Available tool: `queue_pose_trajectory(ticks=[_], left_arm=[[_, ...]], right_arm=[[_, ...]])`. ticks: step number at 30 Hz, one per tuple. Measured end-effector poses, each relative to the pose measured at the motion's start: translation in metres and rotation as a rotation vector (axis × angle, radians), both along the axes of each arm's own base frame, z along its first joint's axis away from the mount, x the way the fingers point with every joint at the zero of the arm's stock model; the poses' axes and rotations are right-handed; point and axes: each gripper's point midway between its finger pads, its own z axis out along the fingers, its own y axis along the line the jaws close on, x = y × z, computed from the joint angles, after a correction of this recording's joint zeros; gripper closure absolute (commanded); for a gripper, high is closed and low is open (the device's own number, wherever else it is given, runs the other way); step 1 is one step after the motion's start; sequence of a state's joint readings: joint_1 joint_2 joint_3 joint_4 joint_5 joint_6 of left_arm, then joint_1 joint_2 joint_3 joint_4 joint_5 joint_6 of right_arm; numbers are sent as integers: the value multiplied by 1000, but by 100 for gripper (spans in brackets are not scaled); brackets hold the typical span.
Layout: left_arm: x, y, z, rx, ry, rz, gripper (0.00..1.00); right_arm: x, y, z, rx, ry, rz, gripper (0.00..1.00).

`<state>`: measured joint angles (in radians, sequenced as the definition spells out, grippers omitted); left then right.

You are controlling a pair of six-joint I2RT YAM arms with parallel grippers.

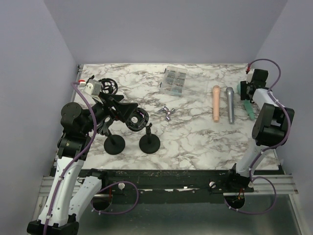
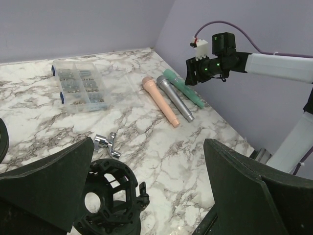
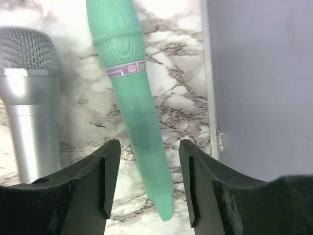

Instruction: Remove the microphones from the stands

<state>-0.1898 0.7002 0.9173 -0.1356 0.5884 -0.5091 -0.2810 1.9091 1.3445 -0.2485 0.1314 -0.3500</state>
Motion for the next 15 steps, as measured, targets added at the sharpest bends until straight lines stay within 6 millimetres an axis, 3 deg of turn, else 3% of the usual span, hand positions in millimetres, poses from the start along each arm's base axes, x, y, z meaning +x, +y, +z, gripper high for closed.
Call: queue_pose_trajectory(ticks=[4, 7, 13, 14, 15], left_arm=[[0, 0, 0, 0, 1, 0, 1], [0, -1, -1, 0, 1, -3, 2], [4, -2, -5, 4, 16, -10, 1], [6, -3, -7, 5, 24, -12, 1], [7, -3, -9, 7, 30, -14, 1]], right_arm=[[1, 4, 37, 25, -121, -51, 42], [-5, 20, 62, 54, -212, -65, 41], [-8, 80, 82, 139, -307, 9, 41], [-8, 91, 84, 161, -319, 26, 11], [-9, 100, 87, 180, -330, 42, 0]])
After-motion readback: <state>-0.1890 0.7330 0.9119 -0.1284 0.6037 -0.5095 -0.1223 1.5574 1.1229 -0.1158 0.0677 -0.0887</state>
